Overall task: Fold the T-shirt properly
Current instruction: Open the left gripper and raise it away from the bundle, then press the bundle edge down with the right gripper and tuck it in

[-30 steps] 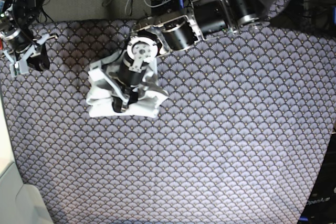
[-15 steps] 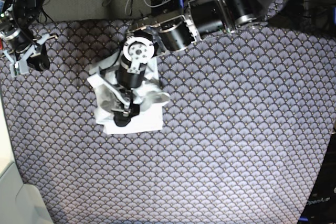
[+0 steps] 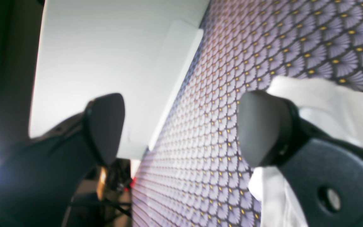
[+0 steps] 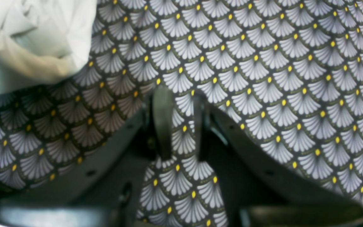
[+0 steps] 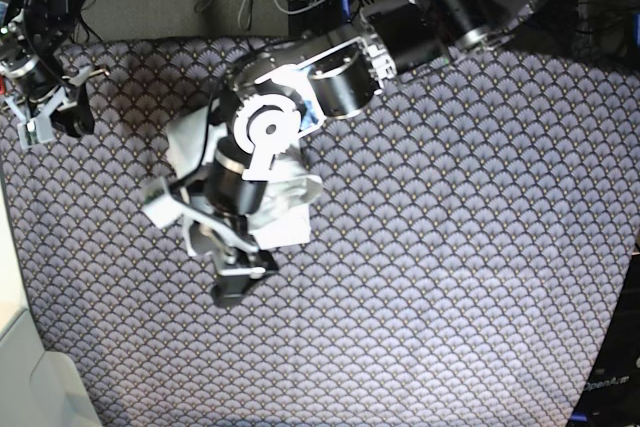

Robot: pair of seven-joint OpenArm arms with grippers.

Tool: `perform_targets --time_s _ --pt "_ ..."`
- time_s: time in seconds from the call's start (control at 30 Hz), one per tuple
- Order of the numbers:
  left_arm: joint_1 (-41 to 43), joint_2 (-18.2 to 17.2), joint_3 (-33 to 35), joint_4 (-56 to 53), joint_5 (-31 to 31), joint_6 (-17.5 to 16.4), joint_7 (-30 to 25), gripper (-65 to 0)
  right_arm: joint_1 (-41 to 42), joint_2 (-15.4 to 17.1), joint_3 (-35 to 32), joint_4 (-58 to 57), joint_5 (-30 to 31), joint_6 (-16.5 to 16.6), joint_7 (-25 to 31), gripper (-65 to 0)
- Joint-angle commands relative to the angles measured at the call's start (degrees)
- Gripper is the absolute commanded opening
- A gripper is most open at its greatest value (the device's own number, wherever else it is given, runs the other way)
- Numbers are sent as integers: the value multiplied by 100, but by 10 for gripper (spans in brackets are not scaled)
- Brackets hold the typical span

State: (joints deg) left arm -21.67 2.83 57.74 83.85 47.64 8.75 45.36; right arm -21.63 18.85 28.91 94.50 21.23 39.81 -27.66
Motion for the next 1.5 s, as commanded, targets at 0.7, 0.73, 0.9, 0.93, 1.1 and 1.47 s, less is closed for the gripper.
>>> perform_targets --time_s 0.7,0.73,0.9,0.93,1.1,1.47 --pt "2435 -1843 -3853 2239 85 35 31 -82 444 -298 -1392 761 -1618 19 115 -544" --pt "2611 -1843 -4011 2274 85 35 31 -82 532 -413 -1436 788 -1926 19 124 -544" --pt "3270 -1843 -4468 2300 85 35 22 -82 848 -923 -1471 1324 -2937 19 124 -543" --pt "3350 -1843 -4503 2300 76 35 22 -82 892 -966 -1471 1394 -2945 19 124 -544" --pt "3666 -1843 -4512 2300 76 35 22 -82 963 -1160 -1471 1614 -2963 19 115 -546" --pt "3754 -1791 -4486 2300 102 35 22 -82 725 -1265 -2491 1799 -2963 19 124 -547"
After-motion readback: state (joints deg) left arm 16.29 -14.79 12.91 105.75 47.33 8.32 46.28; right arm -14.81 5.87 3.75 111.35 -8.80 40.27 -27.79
